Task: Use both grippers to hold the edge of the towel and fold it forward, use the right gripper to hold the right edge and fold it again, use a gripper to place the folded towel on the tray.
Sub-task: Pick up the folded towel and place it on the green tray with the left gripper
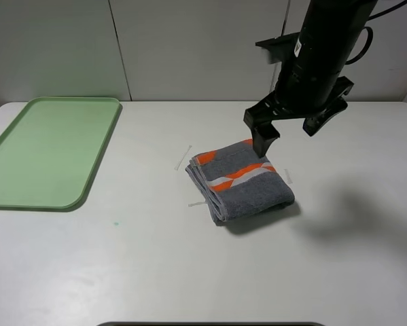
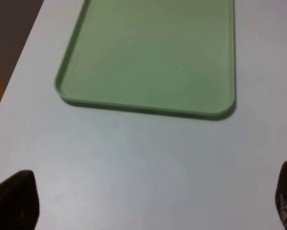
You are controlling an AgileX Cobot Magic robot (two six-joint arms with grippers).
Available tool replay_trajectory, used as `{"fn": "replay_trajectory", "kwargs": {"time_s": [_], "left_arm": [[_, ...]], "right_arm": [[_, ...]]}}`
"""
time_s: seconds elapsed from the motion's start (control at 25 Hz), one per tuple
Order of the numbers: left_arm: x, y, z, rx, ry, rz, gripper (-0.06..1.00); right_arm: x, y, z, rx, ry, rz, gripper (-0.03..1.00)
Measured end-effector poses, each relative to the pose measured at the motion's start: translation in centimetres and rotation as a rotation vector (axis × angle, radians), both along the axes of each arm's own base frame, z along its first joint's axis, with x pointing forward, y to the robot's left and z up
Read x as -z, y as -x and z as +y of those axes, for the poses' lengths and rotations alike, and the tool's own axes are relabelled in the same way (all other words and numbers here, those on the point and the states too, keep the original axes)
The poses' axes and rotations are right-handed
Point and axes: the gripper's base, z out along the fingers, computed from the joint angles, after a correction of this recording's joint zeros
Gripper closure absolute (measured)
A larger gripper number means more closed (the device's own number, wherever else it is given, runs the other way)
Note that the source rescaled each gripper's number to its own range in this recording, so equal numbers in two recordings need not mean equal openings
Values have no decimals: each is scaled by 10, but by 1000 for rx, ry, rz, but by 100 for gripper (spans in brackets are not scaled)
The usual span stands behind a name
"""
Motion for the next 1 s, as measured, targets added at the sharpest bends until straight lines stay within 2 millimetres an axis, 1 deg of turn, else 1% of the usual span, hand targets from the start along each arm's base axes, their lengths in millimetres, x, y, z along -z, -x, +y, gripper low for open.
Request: {"fn": "replay_trajectory", "kwargs": {"time_s": [0.16,0.28,0.44,0.68,1.0], "left_arm": [[0,0,0,0,0,0,-6],[0,0,0,0,0,0,-6],[0,0,0,0,0,0,-6],[0,0,0,0,0,0,-6],[0,0,0,0,0,0,-6]], "right_arm": [[-13,11,-7,-33,33,32,-3],[-29,19,-12,-49,14,-8,-3],[-47,38,-23,-52,-12,-54,-3],[-58,71,-41,-51,-35,-81,-3],[-74,115,-66,-51,-79,-162,-3]]}}
